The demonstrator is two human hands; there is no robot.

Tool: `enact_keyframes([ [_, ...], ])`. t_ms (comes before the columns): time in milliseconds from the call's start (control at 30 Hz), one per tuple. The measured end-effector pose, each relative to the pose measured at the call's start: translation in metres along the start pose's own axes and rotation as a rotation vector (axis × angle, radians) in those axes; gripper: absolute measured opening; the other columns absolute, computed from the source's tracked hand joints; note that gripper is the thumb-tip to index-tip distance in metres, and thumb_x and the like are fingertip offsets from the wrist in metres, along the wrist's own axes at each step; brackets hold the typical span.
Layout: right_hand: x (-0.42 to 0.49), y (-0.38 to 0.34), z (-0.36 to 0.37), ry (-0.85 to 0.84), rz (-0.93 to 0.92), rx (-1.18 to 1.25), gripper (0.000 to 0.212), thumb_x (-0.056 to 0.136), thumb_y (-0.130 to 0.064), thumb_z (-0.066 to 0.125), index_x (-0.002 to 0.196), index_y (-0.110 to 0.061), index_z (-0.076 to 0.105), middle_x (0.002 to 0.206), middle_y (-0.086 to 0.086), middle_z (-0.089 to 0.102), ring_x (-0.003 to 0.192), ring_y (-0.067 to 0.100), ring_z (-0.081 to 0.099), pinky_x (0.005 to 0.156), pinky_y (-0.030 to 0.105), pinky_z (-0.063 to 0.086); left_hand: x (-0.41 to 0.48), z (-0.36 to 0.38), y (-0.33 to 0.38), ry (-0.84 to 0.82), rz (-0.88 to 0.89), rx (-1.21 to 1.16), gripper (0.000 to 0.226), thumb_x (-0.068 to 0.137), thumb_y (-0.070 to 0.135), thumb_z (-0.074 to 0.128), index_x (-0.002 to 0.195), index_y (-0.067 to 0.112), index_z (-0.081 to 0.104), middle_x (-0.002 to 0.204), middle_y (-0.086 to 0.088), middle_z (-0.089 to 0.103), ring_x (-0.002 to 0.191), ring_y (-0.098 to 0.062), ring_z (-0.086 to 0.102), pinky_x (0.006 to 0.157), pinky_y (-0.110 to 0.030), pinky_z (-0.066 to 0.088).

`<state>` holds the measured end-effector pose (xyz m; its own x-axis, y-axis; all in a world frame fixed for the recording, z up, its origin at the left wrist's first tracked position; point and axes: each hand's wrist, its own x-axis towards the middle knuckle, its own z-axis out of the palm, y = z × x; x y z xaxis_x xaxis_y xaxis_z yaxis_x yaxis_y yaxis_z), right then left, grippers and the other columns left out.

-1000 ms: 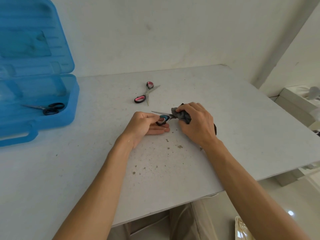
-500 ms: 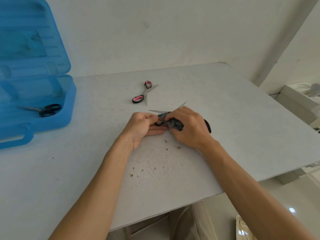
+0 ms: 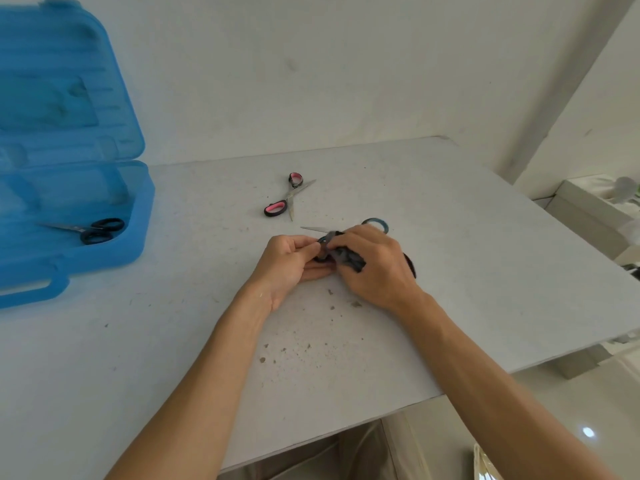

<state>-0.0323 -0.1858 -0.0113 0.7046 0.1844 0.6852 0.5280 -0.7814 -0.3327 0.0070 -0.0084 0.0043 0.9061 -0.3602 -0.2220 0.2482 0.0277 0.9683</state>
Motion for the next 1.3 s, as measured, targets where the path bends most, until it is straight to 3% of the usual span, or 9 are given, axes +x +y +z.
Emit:
enact_keyframes([
  [100, 0.000, -0.003, 0.003, -0.040, -0.083, 0.063, 0.015, 0.086, -0.003, 0.075, 0.100, -0.008, 0.078, 0.098, 0.004, 0.074, 0.087, 0.021, 0.068, 0.080, 0.029, 0.055, 0.000, -0.002, -0.002, -0.004, 0.027, 0.019, 0.023, 0.105, 0.006, 0.054, 0.116, -0.003, 0.072, 0.107, -0.020, 0.077, 0.095, -0.027, 0.078, 0.078, -0.028, 0.063],
  [233, 0.005, 0.017, 0.000, 0.107, 0.065, -0.033, 0.018, 0.083, 0.003, 0.069, 0.096, -0.007, 0.077, 0.091, 0.003, 0.074, 0.082, 0.021, 0.066, 0.072, 0.040, 0.057, 0.000, 0.001, -0.003, -0.007, 0.022, 0.032, 0.023, 0.104, 0.003, 0.053, 0.118, -0.006, 0.069, 0.104, -0.021, 0.077, 0.095, -0.026, 0.078, 0.079, -0.028, 0.063],
  [433, 0.003, 0.005, 0.005, -0.016, -0.064, 0.011, 0.016, 0.087, -0.004, 0.074, 0.101, -0.008, 0.079, 0.102, 0.005, 0.075, 0.088, 0.022, 0.067, 0.078, 0.030, 0.055, -0.001, 0.001, -0.003, 0.003, 0.069, 0.049, 0.025, 0.103, 0.002, 0.054, 0.121, 0.000, 0.071, 0.108, -0.017, 0.077, 0.099, -0.025, 0.077, 0.083, -0.030, 0.063],
  [567, 0.008, 0.021, 0.000, 0.113, 0.167, -0.127, 0.015, 0.084, 0.001, 0.072, 0.094, -0.009, 0.078, 0.090, 0.004, 0.073, 0.082, 0.023, 0.065, 0.065, 0.036, 0.056, -0.004, 0.005, 0.000, 0.001, 0.033, 0.029, 0.022, 0.103, 0.001, 0.055, 0.119, -0.002, 0.069, 0.101, -0.017, 0.079, 0.094, -0.026, 0.078, 0.078, -0.028, 0.063],
  [800, 0.005, 0.040, -0.027, 0.287, 0.633, -0.024, 0.013, 0.089, -0.009, 0.069, 0.099, -0.016, 0.075, 0.088, 0.000, 0.072, 0.081, 0.020, 0.066, 0.073, 0.035, 0.055, -0.003, -0.002, 0.005, 0.032, 0.029, -0.008, 0.021, 0.105, 0.004, 0.050, 0.114, 0.001, 0.069, 0.103, -0.016, 0.079, 0.091, -0.029, 0.078, 0.079, -0.032, 0.064],
  [900, 0.006, 0.037, -0.024, 0.225, 0.693, 0.067, 0.012, 0.090, -0.013, 0.069, 0.097, -0.021, 0.075, 0.082, -0.006, 0.070, 0.078, 0.019, 0.068, 0.071, 0.034, 0.057, -0.001, -0.003, 0.004, 0.033, 0.046, 0.062, 0.024, 0.106, 0.005, 0.047, 0.116, 0.006, 0.069, 0.103, -0.013, 0.079, 0.081, -0.024, 0.073, 0.069, -0.032, 0.057],
  [1067, 0.009, 0.033, -0.024, 0.130, 0.677, 0.053, 0.013, 0.091, -0.013, 0.071, 0.101, -0.021, 0.075, 0.081, -0.018, 0.065, 0.080, 0.008, 0.063, 0.069, 0.019, 0.049, 0.002, 0.002, 0.004, 0.105, 0.034, 0.057, 0.027, 0.107, 0.008, 0.040, 0.112, 0.009, 0.067, 0.090, -0.014, 0.075, 0.060, -0.013, 0.046, 0.056, -0.029, 0.035],
  [1167, 0.007, 0.032, -0.022, 0.032, 0.620, 0.010, 0.015, 0.089, -0.014, 0.072, 0.099, -0.025, 0.075, 0.085, -0.013, 0.071, 0.083, 0.013, 0.065, 0.070, 0.029, 0.055, 0.003, 0.006, 0.003, 0.174, 0.024, 0.062, 0.028, 0.105, 0.010, 0.037, 0.107, 0.004, 0.064, 0.080, -0.013, 0.068, 0.054, -0.011, 0.039, 0.054, -0.029, 0.029],
  [1300, 0.005, 0.030, -0.017, -0.059, 0.514, -0.094, 0.015, 0.088, -0.017, 0.071, 0.098, -0.028, 0.074, 0.084, -0.013, 0.069, 0.083, 0.013, 0.060, 0.066, 0.030, 0.049, 0.004, 0.015, 0.002, 0.307, 0.017, 0.066, 0.026, 0.100, 0.015, 0.038, 0.091, 0.006, 0.061, 0.074, -0.011, 0.060, 0.050, -0.009, 0.036, 0.047, -0.024, 0.028],
])
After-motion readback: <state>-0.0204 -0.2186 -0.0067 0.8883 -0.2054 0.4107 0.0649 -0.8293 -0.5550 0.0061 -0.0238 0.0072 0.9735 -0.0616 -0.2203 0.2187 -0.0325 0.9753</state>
